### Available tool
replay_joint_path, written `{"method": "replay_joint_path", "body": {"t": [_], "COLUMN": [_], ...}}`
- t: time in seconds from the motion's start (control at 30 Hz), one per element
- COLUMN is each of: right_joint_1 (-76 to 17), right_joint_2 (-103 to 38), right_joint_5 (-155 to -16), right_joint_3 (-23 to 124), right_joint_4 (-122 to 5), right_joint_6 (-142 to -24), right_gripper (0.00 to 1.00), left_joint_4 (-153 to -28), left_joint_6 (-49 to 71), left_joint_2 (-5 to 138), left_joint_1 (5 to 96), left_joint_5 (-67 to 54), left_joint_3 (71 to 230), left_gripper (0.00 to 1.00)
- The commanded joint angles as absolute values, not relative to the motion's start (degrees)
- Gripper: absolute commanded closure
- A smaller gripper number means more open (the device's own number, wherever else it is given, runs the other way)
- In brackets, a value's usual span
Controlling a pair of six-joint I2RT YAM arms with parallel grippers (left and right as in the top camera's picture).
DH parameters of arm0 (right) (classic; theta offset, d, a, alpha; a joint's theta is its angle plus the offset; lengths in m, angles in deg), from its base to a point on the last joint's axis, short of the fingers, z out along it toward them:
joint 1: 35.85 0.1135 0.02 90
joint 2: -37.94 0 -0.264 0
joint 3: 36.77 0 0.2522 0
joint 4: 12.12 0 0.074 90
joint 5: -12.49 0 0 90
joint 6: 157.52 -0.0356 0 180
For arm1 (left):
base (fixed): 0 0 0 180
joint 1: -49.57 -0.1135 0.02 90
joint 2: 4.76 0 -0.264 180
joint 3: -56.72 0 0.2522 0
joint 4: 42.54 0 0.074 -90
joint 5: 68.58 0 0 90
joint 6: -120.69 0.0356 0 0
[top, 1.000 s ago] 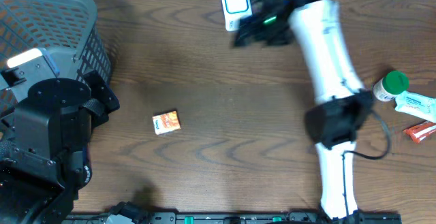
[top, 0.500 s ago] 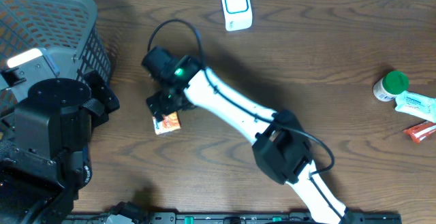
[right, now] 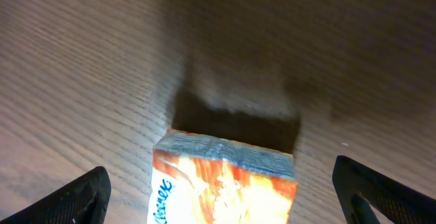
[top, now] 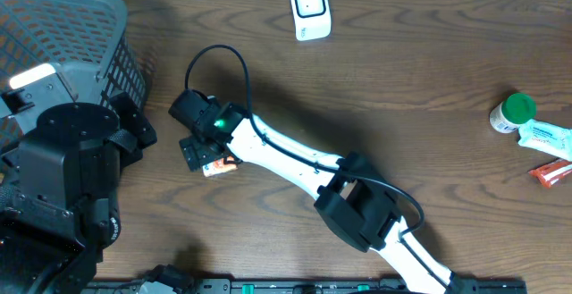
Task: Scan the item barcode
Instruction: 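Reach the right gripper to the orange Kleenex box and grasp it, then lift the Kleenex box and carry it toward the white scanner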
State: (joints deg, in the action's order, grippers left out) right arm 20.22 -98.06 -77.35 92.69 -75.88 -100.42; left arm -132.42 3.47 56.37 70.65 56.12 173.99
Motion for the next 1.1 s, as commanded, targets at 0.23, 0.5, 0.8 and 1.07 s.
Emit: {"method": "replay_joint_path", "body": {"t": [0.23,0.5,0.8,1.07], "right_joint_1": [20.29,20.15,14.91,4.13], "right_joint_2": [-101.71,-101.71,-100.64,-99.72], "right_joint_5": [-78.02,-78.00,-75.99,-69.96], "right_joint_3": [92.25,92.28,96.98,99.03], "right_joint_4": [-76.49,-79.00,-88.69,-96.64], "right_joint_6": [-104.36,-104.34,-104.12,-103.40], "right_gripper": [0.07,0.29,0.43,0.42], "left_joint_4": [-132.57,-132.57,-132.57,-132.57], "left_joint_6": [2.92,2.92,2.92,2.92], "left_joint_2": [56.32,56.32,56.32,56.32], "left_joint_1": [70.41,70.41,70.41,70.41], "left_joint_5": [56.97,56.97,56.99,56.99], "left_joint_3": [173.66,173.66,173.66,173.66], "left_gripper": [0.02,0.02,0.02,0.02]}}
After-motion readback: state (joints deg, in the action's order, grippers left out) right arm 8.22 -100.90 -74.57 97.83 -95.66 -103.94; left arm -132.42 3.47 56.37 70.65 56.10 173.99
